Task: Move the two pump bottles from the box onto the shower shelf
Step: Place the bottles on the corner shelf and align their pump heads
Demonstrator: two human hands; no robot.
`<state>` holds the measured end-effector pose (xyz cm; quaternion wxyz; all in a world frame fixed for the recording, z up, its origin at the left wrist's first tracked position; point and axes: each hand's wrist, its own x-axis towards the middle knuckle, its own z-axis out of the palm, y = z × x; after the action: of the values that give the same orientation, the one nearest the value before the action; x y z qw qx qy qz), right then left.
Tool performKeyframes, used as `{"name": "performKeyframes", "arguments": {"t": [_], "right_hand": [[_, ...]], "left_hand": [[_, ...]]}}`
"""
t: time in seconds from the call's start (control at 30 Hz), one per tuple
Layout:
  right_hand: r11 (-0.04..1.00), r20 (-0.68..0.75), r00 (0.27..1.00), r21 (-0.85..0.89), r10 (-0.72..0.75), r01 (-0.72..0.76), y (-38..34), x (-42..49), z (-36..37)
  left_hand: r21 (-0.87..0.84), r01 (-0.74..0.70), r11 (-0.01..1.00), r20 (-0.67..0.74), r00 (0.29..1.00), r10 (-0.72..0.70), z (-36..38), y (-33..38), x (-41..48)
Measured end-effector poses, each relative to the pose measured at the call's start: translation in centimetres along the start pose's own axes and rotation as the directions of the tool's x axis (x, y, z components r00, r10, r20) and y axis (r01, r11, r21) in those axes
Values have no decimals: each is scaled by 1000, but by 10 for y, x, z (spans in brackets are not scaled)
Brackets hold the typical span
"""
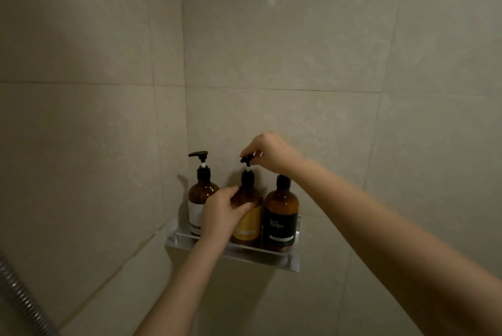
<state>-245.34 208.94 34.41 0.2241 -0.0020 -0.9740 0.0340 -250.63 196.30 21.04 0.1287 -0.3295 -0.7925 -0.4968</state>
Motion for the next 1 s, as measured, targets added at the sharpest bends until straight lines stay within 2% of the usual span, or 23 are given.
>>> {"name": "performKeyframes", "arguments": {"t": [0.37, 0.43, 0.5, 0.57, 0.6, 0.63, 0.7, 0.77, 0.87, 1.0], "right_hand": [[1000, 11, 1000, -10, 9, -9, -2, -3, -2], [999, 31, 999, -27, 18, -17, -4, -2, -6], [1000, -6, 1000, 7, 28, -28, -10, 2, -12], [999, -84, 996, 53, 15, -10, -22, 10, -17], [999, -103, 995, 53, -8, 13, -30, 16, -18], [998, -98, 995, 43, -33, 37, -39, 22, -17], [998, -40, 997, 29, -59, 60, -57, 34, -10], [999, 37, 998, -7, -48, 48, -70, 46, 1], [997, 136, 990, -71, -22, 32, -83, 60, 18], [990, 126, 992, -144, 5, 13, -82, 71, 25]], "left_hand": [[12, -4, 1000, 49, 999, 4, -1, 5, -1], [7, -5, 1000, 23, 1000, 5, -7, 5, -4], [-35, -7, 999, -145, 989, 2, -21, 2, -9], [-138, 5, 990, -396, 916, -60, -39, -8, -12], [-174, 36, 984, -484, 867, -117, -47, -14, -12], [-189, 92, 978, -512, 840, -178, -52, -21, -12], [-141, 264, 954, -424, 855, -299, -55, -31, -10], [-48, 380, 924, -249, 891, -380, -50, -39, -8], [-12, 404, 915, -112, 909, -402, -46, -48, -3], [-54, 368, 928, -70, 926, -371, -43, -52, 3]]}}
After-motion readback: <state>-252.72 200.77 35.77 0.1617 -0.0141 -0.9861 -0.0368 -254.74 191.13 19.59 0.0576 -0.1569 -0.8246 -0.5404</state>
